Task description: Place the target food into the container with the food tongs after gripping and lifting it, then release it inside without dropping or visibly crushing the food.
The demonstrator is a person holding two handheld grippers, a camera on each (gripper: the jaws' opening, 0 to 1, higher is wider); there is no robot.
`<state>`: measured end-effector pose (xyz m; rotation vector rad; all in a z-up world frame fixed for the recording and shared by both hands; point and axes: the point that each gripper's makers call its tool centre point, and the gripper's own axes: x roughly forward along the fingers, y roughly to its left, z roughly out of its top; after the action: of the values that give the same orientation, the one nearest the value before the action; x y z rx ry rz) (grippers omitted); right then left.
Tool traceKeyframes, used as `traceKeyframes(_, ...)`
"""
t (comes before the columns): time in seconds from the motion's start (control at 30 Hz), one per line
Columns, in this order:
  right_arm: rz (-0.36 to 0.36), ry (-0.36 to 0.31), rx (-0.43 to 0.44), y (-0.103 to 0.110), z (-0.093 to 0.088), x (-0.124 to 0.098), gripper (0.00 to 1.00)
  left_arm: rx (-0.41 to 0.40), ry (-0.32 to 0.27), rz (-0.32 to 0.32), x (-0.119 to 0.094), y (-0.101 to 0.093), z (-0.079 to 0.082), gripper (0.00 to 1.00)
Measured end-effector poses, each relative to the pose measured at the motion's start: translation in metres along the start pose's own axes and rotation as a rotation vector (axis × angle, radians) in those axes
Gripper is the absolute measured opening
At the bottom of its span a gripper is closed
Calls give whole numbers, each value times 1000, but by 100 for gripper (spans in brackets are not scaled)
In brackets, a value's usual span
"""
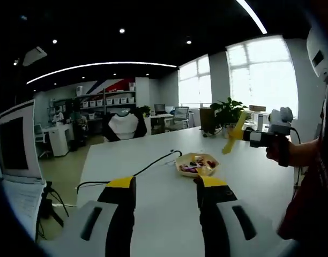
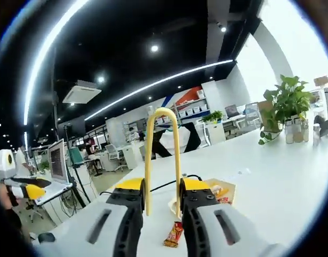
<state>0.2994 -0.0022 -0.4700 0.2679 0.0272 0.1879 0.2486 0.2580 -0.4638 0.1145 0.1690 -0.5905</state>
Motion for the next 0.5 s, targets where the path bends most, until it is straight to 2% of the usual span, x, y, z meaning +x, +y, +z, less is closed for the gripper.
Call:
traceKeyframes(0.07,-14,4,-52,2,-5,4,23,-10,5,-22,0,2,-3,48)
traceKeyframes(0.1,-25,5,-39,2,-9,7,23,-16,19,-36,0,3,-7,49)
traceKeyframes(0.23,-55,25,-9,1,-22,18,23,29,38,-10,-4,12,-17,51)
traceKeyframes(0.33,-74,40,-12,1,-36,28,23,13,28,-24,-8,13,-20,52)
traceKeyframes(0.5,-110,71,-7,-6,-58,41,22,26,19,-4,-20,17,-21,53)
